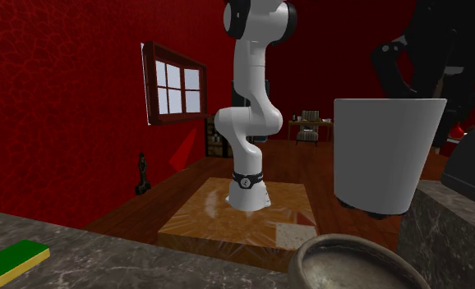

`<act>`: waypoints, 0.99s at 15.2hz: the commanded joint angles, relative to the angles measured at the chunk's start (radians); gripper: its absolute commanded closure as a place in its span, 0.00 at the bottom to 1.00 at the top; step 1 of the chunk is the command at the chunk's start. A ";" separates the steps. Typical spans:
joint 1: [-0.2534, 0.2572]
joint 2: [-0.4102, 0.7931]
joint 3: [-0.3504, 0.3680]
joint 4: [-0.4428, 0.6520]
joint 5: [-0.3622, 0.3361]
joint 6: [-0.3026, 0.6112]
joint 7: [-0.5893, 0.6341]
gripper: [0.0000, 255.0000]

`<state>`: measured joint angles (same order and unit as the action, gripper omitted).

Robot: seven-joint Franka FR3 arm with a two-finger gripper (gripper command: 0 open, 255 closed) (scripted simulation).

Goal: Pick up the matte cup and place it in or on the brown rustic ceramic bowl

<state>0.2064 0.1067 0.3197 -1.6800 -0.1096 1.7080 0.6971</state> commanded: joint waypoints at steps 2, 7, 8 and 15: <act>-0.001 -0.002 0.000 -0.042 0.000 0.041 0.003 1.00; -0.001 0.004 -0.001 -0.102 -0.004 0.106 0.010 1.00; -0.001 0.006 -0.002 -0.113 -0.005 0.119 0.011 1.00; -0.001 0.016 -0.002 -0.151 -0.009 0.166 0.017 1.00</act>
<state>0.2048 0.1221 0.3175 -1.8313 -0.1188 1.8731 0.7138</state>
